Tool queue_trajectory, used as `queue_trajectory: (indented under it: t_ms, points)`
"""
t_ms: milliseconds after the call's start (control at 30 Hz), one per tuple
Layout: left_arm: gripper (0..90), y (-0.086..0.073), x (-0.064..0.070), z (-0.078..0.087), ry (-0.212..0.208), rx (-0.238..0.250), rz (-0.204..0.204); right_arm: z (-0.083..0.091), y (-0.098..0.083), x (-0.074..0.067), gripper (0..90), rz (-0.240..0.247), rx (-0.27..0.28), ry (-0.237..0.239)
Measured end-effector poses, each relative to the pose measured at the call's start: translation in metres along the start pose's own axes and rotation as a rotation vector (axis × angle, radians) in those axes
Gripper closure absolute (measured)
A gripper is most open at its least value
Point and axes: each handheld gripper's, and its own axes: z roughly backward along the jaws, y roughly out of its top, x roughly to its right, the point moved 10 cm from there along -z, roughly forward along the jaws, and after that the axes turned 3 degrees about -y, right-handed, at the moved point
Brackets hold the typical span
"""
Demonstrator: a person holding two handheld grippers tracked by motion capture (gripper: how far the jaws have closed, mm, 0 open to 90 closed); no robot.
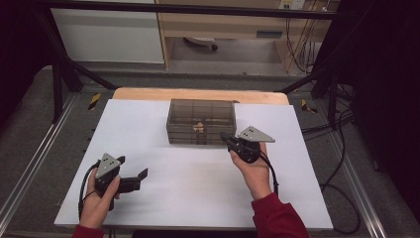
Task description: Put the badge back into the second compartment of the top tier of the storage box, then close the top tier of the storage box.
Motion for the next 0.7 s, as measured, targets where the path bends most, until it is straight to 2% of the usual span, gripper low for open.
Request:
queue_trajectory:
  t_ms: [700]
  points:
    - [4.7,-0.0001,0.001,0.0008,-0.001,-0.003,-0.007,0.0034,0.0044,0.0028,90.0,0.004,0.008,-0.006]
